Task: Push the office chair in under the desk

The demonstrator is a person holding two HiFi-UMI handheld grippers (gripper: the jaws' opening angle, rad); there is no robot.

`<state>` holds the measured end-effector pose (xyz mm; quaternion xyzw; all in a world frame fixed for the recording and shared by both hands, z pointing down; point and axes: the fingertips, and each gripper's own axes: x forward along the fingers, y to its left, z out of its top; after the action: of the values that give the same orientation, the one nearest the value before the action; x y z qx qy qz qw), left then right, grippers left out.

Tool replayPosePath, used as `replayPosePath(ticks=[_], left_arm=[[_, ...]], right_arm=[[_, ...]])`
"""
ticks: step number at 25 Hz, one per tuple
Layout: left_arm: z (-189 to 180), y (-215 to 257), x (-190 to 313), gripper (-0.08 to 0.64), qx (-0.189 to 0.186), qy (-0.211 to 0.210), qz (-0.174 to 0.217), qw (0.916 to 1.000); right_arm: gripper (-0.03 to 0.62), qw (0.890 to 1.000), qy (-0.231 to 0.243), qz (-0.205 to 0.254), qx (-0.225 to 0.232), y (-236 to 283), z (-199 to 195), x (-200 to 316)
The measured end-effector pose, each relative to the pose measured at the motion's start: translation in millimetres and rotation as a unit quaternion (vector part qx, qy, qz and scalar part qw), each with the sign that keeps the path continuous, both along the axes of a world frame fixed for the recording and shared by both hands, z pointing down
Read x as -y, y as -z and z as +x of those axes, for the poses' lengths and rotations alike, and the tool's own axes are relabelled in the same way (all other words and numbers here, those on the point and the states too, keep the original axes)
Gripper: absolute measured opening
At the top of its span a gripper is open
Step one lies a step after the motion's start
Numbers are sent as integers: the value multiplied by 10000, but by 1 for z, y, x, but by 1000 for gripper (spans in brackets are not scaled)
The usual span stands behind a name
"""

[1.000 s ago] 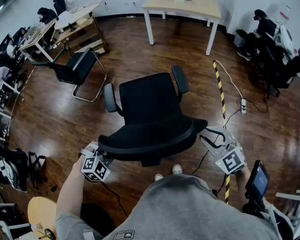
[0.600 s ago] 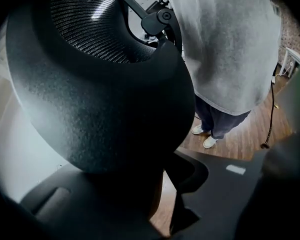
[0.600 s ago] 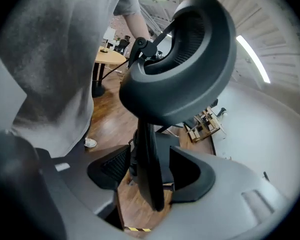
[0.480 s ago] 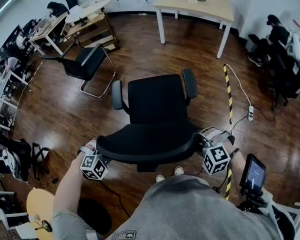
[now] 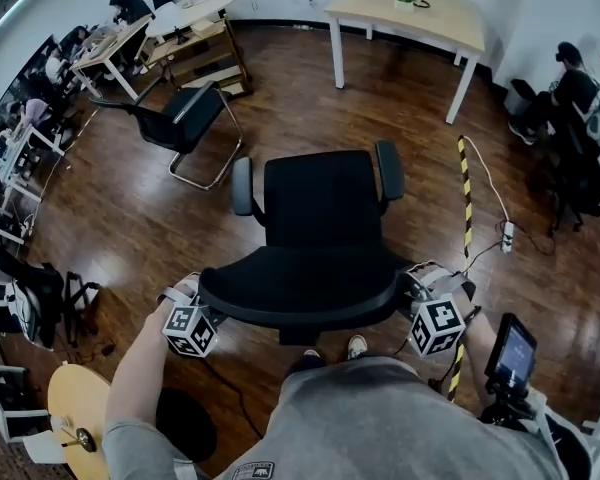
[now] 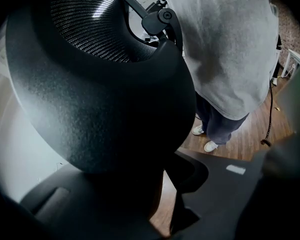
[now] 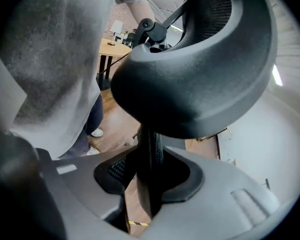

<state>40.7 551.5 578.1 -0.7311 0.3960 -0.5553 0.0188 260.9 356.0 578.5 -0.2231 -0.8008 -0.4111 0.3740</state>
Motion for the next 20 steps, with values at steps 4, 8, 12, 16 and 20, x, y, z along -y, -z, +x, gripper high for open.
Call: replayPosePath(ticks=[4, 8, 12, 16, 20], left_arm=[[-4, -2, -1, 127, 2, -92, 10, 10000], [-26, -9, 2, 127, 12, -303, 35, 9995], [-52, -10, -4, 127, 1, -645, 54, 9979], [-80, -12, -12, 127, -5, -1002, 13, 9950], [-111, -10, -14, 129, 2, -1345, 20, 9909]], right_arm=[[137, 9999, -101, -9, -80, -4, -2, -5], [137, 9995, -292, -29, -91, -12, -16, -11], [137, 9977, -674, -37, -75, -13, -32, -32], [138, 9943, -1065, -65, -87, -15, -48, -59], [138, 9897, -1430, -51, -74, -13, -69, -82]])
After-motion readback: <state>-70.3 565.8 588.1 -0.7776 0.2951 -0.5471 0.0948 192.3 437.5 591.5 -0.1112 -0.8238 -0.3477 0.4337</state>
